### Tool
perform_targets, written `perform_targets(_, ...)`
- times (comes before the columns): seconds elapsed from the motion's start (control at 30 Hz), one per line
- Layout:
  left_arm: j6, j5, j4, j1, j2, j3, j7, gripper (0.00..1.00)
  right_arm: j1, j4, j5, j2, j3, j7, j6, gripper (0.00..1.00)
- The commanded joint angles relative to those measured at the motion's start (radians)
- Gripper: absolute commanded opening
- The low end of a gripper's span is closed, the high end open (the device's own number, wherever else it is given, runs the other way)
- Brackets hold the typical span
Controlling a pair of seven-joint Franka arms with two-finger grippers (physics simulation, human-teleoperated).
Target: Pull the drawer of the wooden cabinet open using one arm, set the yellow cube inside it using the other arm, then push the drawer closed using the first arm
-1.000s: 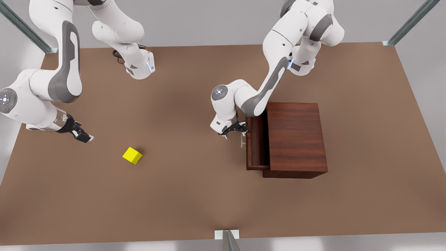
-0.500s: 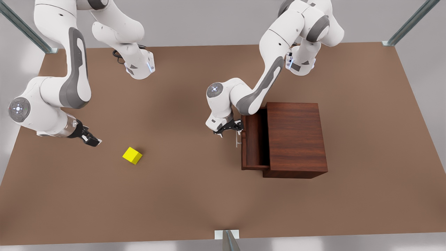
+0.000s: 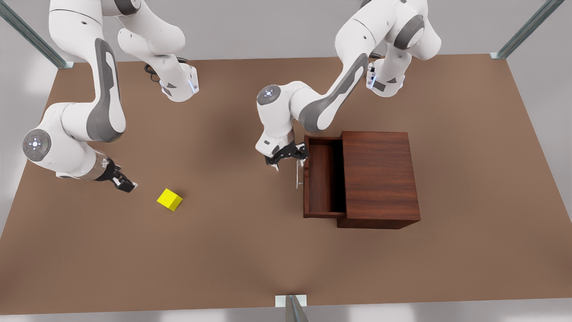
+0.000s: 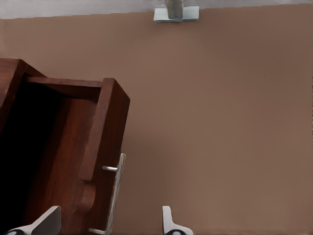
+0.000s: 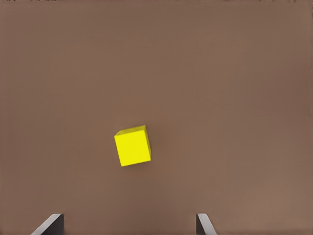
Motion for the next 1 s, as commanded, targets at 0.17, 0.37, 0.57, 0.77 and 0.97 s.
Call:
perform_targets(0.17, -0.17, -0.347, -0.435, 0.609, -0.564, 0.014, 1.012, 1.0, 0.078, -0.006, 0.0, 0.116, 0.007, 0.041, 0.079, 1.0)
perform_targets(0.37, -0.177, -0.298, -0.278, 0.543, -0.423, -0.013, 1.115, 1.0, 0.13, -0.043, -0.023, 0.198, 0.007, 0.021, 0.242, 1.0)
perform_targets(0.57, -0.168, -0.298, -0.262, 0.594, -0.415, -0.004, 1.072, 1.0, 0.11, -0.13, -0.024, 0.231, 0.007, -0.048, 0.423, 1.0)
perform_targets(0.77, -0.173, -0.346, -0.155, 0.612, -0.343, -0.002, 1.026, 1.0, 0.075, -0.242, -0.024, 0.23, 0.028, -0.115, 0.595, 1.0)
perform_targets(0.97, -0.173, -0.35, -0.161, 0.631, -0.335, -0.001, 1.023, 1.0, -0.042, -0.255, -0.056, 0.268, 0.137, -0.147, 0.645, 1.0)
